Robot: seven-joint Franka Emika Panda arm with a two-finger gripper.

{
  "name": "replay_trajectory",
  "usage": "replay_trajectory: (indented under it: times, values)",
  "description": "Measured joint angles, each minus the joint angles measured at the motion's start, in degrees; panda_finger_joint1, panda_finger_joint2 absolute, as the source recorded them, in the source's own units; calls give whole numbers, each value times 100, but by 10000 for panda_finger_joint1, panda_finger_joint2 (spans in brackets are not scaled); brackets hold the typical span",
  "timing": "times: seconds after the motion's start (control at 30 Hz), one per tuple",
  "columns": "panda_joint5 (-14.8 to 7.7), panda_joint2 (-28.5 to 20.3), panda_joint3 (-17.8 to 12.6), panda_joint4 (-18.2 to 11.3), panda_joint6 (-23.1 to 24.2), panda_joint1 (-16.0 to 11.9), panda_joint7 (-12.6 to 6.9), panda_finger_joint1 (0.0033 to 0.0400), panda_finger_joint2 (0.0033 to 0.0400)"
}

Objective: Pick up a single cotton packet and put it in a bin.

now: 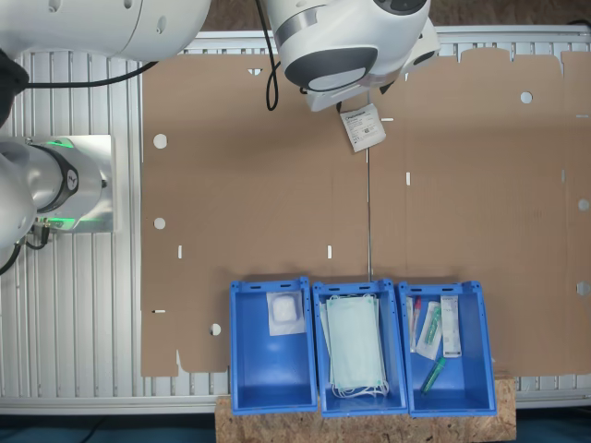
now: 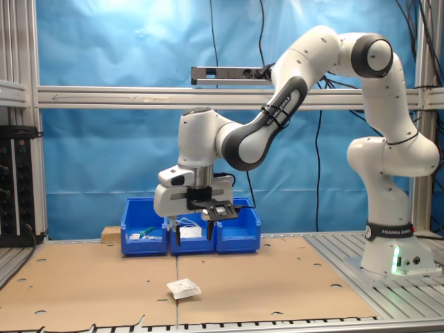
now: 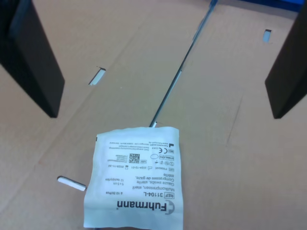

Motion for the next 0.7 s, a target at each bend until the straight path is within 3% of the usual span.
replay_trajectory:
  times: [0.2,0.7]
  values:
    - [59,329,6,215,85,0,0,400,400]
    - [625,1131,23,755,202,-10,-7,400,400]
